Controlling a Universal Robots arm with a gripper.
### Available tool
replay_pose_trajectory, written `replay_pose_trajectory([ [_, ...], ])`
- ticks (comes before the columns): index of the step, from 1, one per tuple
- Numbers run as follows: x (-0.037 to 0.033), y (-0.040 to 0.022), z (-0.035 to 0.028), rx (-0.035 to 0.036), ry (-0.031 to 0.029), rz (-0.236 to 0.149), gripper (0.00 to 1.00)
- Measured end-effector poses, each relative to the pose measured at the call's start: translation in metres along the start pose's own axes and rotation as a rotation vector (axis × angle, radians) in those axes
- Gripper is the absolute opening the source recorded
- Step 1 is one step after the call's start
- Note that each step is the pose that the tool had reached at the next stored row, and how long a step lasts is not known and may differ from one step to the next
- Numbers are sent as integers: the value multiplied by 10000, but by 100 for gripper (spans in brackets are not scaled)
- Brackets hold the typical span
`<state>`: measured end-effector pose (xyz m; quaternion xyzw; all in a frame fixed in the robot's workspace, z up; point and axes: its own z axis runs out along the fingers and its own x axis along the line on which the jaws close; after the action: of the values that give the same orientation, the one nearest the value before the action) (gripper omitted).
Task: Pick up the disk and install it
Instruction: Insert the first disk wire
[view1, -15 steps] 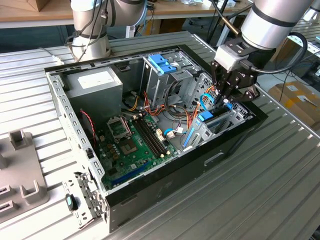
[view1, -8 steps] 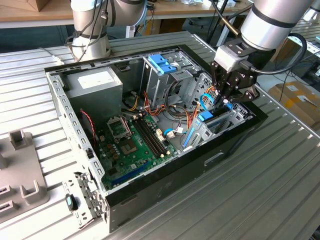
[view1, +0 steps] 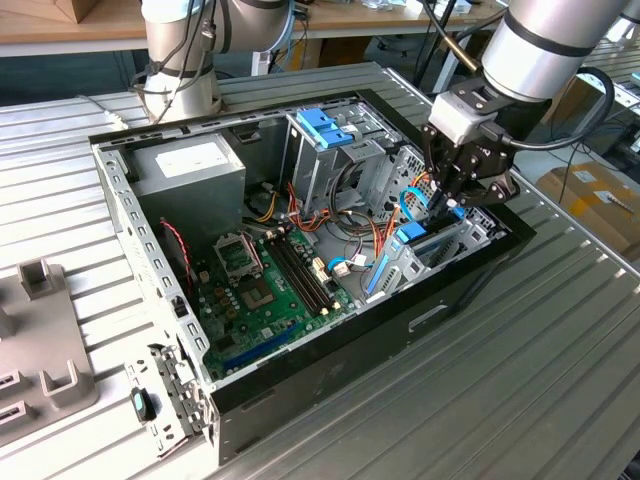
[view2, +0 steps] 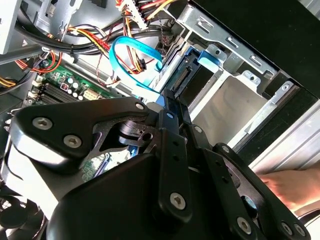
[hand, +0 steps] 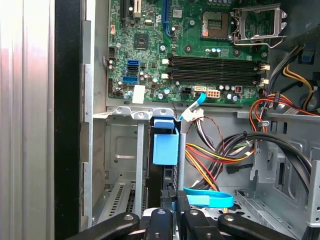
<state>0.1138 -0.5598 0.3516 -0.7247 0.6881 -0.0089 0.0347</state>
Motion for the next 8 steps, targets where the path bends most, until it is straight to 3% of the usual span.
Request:
replay_pose_trajectory([
  [8,1,1,13,0,2,0,16],
])
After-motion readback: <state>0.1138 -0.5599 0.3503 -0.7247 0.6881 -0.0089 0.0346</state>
